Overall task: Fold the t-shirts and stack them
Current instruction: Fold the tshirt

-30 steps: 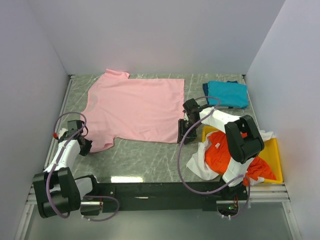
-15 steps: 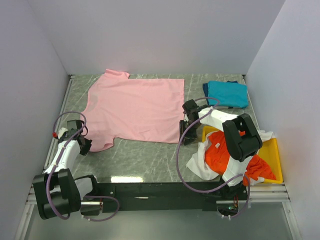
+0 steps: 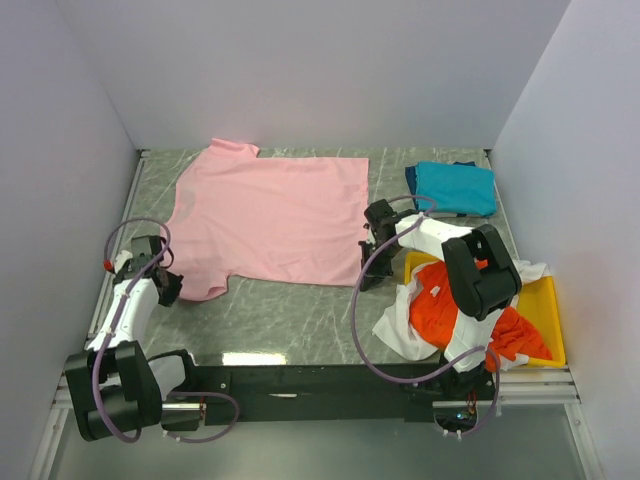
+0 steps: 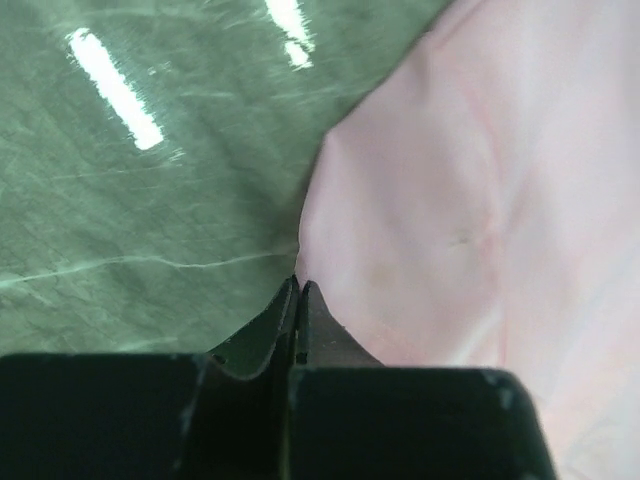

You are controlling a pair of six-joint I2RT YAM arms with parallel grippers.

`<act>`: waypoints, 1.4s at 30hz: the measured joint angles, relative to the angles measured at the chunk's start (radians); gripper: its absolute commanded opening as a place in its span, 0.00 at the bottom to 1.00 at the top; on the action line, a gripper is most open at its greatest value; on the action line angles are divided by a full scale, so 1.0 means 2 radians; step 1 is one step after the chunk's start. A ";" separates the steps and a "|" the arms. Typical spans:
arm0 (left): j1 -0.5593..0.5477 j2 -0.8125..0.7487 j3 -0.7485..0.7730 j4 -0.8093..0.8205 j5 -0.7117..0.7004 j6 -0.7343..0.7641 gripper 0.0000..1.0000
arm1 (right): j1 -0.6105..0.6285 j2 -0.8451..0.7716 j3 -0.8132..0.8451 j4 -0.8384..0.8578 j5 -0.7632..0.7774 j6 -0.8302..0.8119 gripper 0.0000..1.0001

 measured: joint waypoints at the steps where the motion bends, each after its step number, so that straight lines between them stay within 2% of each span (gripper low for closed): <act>1: 0.000 0.000 0.008 -0.005 0.002 0.000 0.01 | 0.000 0.000 0.000 -0.001 0.000 -0.002 0.00; 14: 0.001 -0.059 0.067 -0.093 0.012 -0.006 0.01 | 0.000 -0.026 -0.021 -0.050 -0.004 -0.021 0.00; 21: 0.001 -0.130 0.090 -0.158 0.009 -0.005 0.00 | 0.005 -0.049 -0.040 -0.074 -0.004 -0.020 0.00; 28: 0.001 -0.191 0.090 -0.188 0.017 0.014 0.00 | 0.007 -0.087 -0.048 -0.098 -0.004 -0.007 0.00; 35: 0.001 -0.147 0.117 -0.165 0.039 0.048 0.00 | 0.004 -0.093 -0.021 -0.127 0.014 0.003 0.00; 42: -0.023 -0.086 0.141 -0.085 0.060 0.065 0.00 | -0.010 -0.084 0.033 -0.133 0.014 0.007 0.00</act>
